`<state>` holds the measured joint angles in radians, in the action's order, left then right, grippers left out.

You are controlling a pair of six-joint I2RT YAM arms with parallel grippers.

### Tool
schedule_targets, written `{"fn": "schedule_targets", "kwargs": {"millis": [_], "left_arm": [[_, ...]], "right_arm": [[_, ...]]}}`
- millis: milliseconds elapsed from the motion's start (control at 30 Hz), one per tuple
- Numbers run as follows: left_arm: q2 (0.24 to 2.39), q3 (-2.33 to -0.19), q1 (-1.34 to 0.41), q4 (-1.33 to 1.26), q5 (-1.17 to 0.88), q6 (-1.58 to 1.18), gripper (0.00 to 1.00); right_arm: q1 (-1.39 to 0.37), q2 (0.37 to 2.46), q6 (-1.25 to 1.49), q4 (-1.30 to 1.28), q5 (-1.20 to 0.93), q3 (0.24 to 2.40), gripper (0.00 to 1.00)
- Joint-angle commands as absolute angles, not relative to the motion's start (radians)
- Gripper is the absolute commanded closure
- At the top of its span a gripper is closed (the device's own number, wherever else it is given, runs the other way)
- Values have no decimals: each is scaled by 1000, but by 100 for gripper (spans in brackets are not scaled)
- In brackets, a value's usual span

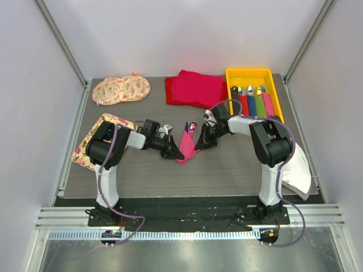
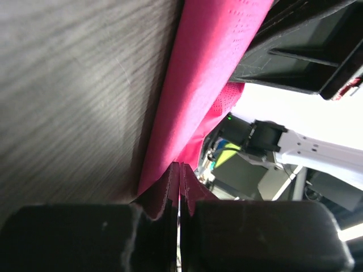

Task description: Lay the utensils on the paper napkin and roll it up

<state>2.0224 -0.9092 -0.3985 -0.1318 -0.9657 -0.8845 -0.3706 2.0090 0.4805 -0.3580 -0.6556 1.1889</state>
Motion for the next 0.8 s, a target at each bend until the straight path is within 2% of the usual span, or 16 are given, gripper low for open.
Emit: {"fn": "schedule_targets", "kwargs": {"millis": [0,67,133,167,533,767], "left_arm": [[2134,-855,-397,-118,-796,-886,98],[2146,-847,-397,-153,-793,-913,100],[2157,-845,-400,-166,-784,-926,100],[2158,-844,-399,-176,-781,-936,100],[2210,-844,-448,-288,-753,-1080,100],[2197,-830,-449,-322,-750,-1111,100]], "right_arm": [[-325,1964,399,-402,-534,1222,91],[-319,1959,370,-442,-529,1270,74],[-321,1950,341,-488,-540,1304,64],[-318,1939,341,-488,-545,1319,64],[-351,1882,580,-212,-647,1299,68],[-385,1962,699,-69,-661,1227,77]]}}
